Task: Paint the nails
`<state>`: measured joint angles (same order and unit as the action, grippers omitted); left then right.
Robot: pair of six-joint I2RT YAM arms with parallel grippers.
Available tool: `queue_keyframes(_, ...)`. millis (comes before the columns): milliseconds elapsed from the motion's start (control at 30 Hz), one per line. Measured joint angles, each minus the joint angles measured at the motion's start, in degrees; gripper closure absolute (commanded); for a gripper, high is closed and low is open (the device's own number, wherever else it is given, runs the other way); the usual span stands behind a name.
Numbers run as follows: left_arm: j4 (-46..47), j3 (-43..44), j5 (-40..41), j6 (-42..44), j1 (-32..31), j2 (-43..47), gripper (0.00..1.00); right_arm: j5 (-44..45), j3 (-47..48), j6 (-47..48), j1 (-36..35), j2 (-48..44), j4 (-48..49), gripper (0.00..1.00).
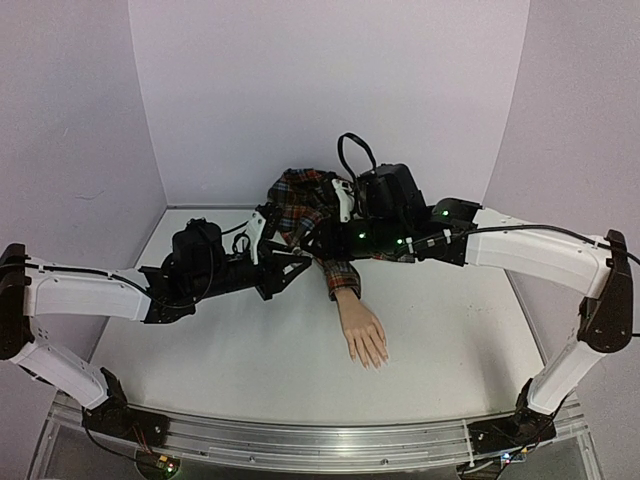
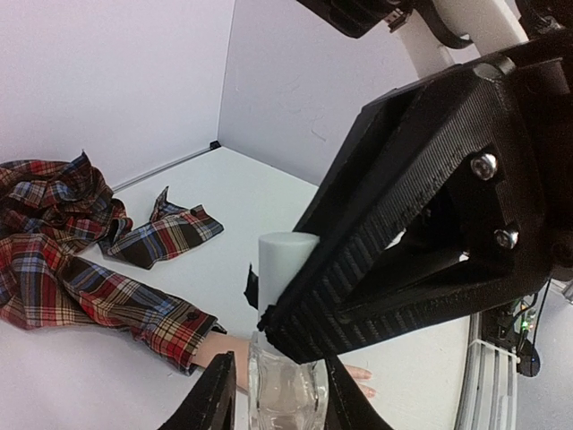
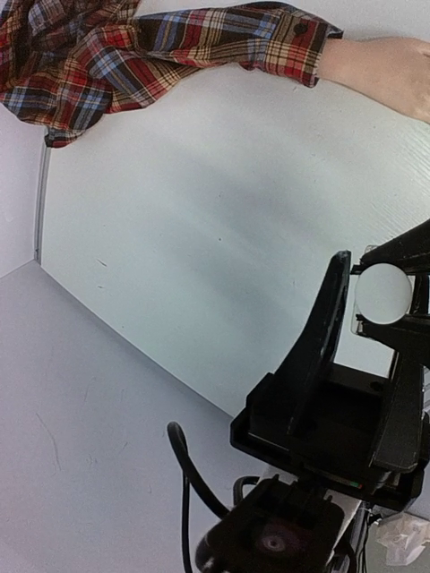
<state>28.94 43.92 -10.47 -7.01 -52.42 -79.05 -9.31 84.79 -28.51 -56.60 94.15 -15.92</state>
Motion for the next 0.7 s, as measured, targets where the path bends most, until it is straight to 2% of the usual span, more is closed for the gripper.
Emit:
queue_keyframes(67,0.0,0.0,-0.1,0.2,-0.1,0.0,0.77,0.1,0.0,0.0,0.0,0.0,0.0,1.00)
queue_keyframes(133,-0.1,0.1,-0.4,0.3,-0.1,0.0,0.90,0.2,0.0,0.0,-0.1,0.0,0.0,1.00)
queue_keyframes(167,-0.2,0.2,-0.4,0.4,-0.1,0.0,0.93,0.3,0.1,0.0,-0.1,0.0,-0.1,0.98)
queue_keyframes(200,-0.4,0.3,-0.3,0.8,-0.1,0.0,0.97,0.4,0.2,0.0,-0.1,0.0,-0.1,0.87)
queue_keyframes(300,-0.5,0.6,0.0,1.5,-0.2,0.0,1.00,0.8,0.6,0.1,-0.1,0.0,-0.5,0.19)
queue_keyframes(333,-0.4,0.6,0.2,1.9,-0.2,0.0,1.00,1.1,0.7,0.0,-0.1,0.0,-0.7,0.08)
queue_keyframes(367,-0.2,0.6,0.5,2.4,-0.2,0.0,1.00,1.9,0.8,-0.1,-0.3,0.0,-0.8,0.03)
queue_keyframes(467,1.5,0.4,2.0,3.6,-0.2,0.0,1.00,4.9,0.8,-1.6,-0.6,0.0,-1.5,0.06)
queue_keyframes(533,2.8,0.3,3.1,4.5,-0.2,0.0,1.00,7.0,0.8,-3.2,-0.7,-0.1,-1.8,0.21)
queue_keyframes(700,4.8,0.3,5.2,5.8,-0.2,0.0,1.00,10.3,2.9,-8.1,-0.7,0.3,-2.7,0.28)
